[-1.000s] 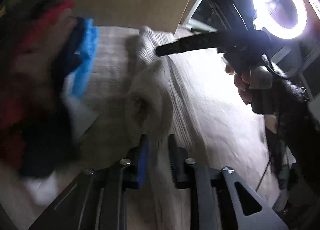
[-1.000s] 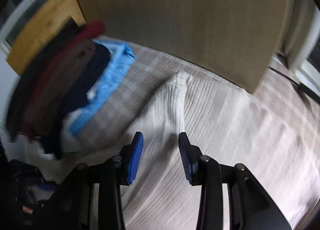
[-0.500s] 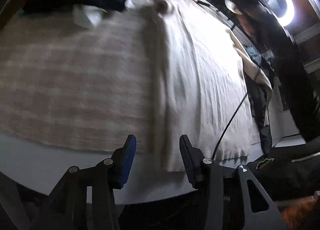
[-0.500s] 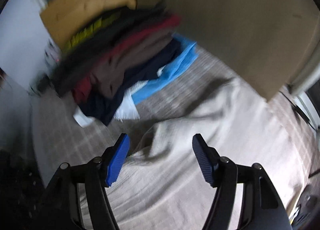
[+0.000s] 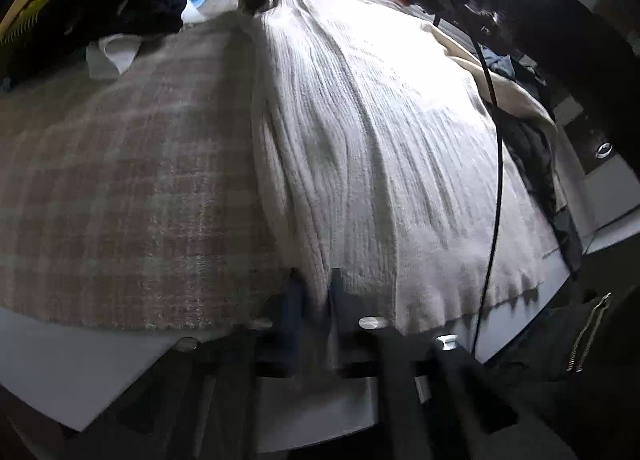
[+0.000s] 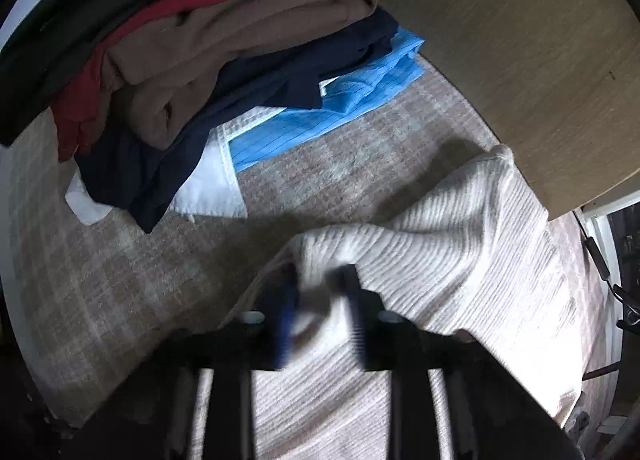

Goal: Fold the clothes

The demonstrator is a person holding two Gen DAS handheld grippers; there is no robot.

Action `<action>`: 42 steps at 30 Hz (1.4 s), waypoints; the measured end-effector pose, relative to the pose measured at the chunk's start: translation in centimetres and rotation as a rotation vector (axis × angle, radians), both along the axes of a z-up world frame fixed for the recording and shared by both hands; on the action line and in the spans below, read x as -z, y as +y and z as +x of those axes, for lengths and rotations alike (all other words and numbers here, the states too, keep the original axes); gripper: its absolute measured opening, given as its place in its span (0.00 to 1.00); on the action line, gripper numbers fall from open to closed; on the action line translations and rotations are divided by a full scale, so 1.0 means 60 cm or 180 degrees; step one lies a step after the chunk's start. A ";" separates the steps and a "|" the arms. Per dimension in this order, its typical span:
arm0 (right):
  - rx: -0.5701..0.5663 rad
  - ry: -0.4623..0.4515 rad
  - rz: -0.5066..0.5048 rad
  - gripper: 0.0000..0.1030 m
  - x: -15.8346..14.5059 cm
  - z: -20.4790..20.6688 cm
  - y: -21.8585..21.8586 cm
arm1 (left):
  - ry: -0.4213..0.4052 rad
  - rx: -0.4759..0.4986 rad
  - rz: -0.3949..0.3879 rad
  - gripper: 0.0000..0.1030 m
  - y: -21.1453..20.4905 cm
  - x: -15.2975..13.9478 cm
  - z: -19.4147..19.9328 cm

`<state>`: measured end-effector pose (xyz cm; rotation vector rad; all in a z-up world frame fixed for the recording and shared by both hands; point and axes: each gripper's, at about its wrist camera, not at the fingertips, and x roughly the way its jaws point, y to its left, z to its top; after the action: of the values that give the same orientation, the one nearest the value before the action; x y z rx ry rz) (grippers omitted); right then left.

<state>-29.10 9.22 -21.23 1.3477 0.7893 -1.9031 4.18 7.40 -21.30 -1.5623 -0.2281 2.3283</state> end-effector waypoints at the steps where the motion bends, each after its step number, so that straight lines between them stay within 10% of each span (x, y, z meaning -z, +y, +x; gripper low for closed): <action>1: 0.0031 -0.0012 -0.0050 0.15 -0.004 -0.003 0.004 | 0.0026 0.0035 0.0019 0.09 -0.003 -0.003 0.004; 22: 0.1712 -0.0351 -0.1937 0.08 -0.072 -0.016 0.337 | 0.0304 0.1301 -0.0269 0.08 0.165 -0.066 -0.012; 34: 0.1951 -0.0328 -0.1508 0.09 0.021 -0.029 0.392 | 0.0031 0.1861 -0.0607 0.22 0.238 -0.018 -0.022; 37: 0.1785 -0.0291 -0.1270 0.20 0.012 -0.024 0.383 | -0.0046 0.1903 -0.0570 0.31 0.239 -0.026 -0.012; 39: 0.1690 -0.0265 -0.1095 0.45 0.003 -0.015 0.386 | -0.0112 0.1905 -0.0474 0.31 0.225 -0.038 -0.001; 42: 0.1633 -0.0104 -0.1016 0.47 -0.027 0.017 0.409 | -0.0165 0.1758 -0.0284 0.31 0.179 -0.067 0.011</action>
<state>-28.09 33.77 -19.61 1.4613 0.1058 -2.2655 4.81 18.16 -17.25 -1.4904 0.2697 1.8862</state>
